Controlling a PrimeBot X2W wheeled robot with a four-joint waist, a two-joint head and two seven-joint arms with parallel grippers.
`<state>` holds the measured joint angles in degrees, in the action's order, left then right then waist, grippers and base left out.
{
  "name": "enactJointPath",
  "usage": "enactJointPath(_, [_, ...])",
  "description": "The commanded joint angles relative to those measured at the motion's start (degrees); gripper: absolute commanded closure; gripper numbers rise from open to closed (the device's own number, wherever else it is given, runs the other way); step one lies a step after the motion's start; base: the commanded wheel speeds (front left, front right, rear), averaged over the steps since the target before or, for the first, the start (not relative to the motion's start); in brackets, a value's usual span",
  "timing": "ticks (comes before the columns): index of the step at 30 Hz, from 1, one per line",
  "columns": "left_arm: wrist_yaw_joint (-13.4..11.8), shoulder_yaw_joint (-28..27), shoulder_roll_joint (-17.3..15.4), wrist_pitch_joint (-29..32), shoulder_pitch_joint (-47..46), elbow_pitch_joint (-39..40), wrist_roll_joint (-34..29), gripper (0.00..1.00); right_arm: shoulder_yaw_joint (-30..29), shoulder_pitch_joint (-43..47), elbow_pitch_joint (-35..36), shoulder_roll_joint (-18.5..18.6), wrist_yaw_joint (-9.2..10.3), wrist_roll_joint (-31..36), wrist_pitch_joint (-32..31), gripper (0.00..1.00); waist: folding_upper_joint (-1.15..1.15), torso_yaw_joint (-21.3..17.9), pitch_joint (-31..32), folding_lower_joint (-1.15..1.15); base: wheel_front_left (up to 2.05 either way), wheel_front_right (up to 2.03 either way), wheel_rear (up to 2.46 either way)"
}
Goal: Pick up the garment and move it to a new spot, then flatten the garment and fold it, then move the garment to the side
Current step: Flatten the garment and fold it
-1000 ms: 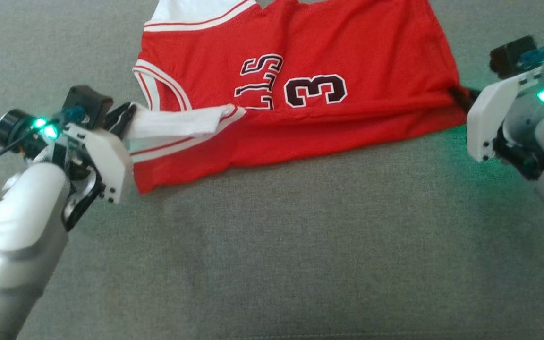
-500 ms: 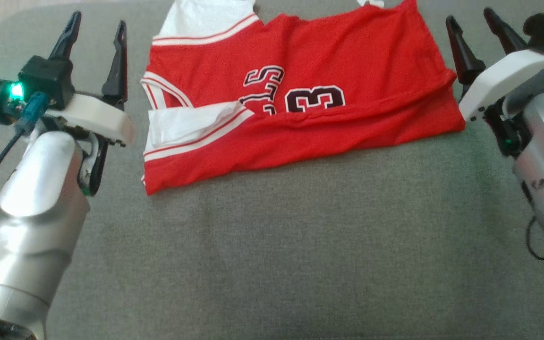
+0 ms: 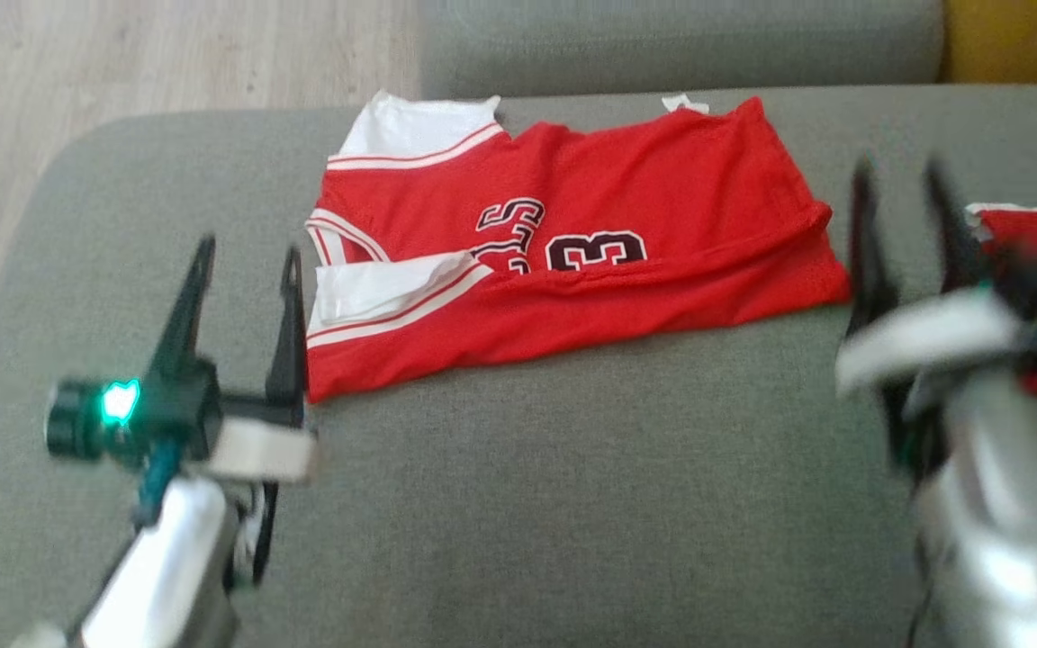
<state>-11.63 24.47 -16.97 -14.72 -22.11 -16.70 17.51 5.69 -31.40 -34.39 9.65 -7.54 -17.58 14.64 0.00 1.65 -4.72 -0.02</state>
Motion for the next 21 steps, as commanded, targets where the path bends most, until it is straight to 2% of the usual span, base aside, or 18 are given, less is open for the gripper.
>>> enactJointPath(1, [-0.8,-3.4,-0.7,-0.3,0.8,3.3,-0.8,0.00,-1.3,4.6,4.9,-2.8,0.05,3.5,0.3,0.00,0.00,0.2,0.8,0.02,0.00,0.00,0.00])
enactJointPath(4, [-1.3,-5.3,0.6,-0.3,6.7,5.4,-0.9,0.00,-4.1,13.0,10.2,-5.6,0.05,7.8,0.3,0.00,0.00,-0.2,0.7,0.02,0.00,0.00,0.00])
enactJointPath(8, [-0.3,-7.0,1.1,-0.3,10.7,5.6,-1.9,0.00,-4.7,19.4,14.3,-6.7,0.05,8.9,0.4,0.00,0.00,-1.0,-0.4,0.02,0.00,0.00,0.00])
enactJointPath(15, [2.6,-7.6,1.9,-0.3,9.3,1.2,-2.2,0.00,-2.7,19.3,16.4,-6.8,0.05,6.2,0.4,0.00,0.00,-2.3,-2.7,0.02,0.00,0.00,0.00])
enactJointPath(21, [3.8,-6.6,2.1,2.7,3.4,-10.5,-2.1,0.00,-1.2,17.2,17.7,-6.8,0.05,5.6,0.4,0.00,0.00,-4.4,-6.1,0.02,0.00,0.00,0.00])
